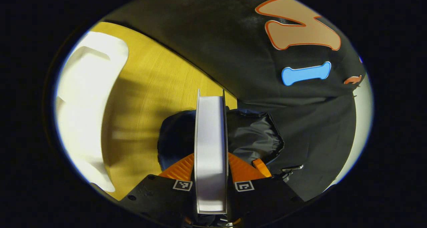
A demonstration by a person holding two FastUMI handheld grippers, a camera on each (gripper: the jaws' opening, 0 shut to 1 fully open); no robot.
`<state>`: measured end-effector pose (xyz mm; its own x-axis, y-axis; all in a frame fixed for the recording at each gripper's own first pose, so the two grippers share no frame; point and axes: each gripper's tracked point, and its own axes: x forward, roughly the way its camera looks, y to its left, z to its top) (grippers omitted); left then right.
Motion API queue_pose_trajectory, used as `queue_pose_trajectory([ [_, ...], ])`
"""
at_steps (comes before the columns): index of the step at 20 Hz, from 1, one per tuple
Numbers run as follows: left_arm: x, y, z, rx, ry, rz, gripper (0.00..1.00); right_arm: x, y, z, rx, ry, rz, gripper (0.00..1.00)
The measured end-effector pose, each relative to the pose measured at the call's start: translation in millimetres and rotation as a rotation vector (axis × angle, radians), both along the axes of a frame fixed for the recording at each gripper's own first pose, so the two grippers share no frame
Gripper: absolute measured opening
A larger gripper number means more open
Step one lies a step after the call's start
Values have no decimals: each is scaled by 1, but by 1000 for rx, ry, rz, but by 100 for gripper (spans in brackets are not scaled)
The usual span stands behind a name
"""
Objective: Open the schoolbag, grab two books from the bookshelf and put them into the schoolbag.
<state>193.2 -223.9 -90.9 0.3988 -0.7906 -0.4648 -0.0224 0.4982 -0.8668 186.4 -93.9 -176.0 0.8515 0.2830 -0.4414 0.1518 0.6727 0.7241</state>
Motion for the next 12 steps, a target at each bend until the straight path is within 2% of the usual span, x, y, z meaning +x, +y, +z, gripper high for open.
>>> queue_pose_trajectory([
  [8, 6, -43, -28, -37, 45, -12, 31, 2, -5, 4, 13, -23, 8, 3],
  [12, 4, -76, -44, -59, 60, -44, 31, 4, -8, 8, 18, -32, 11, 3],
])
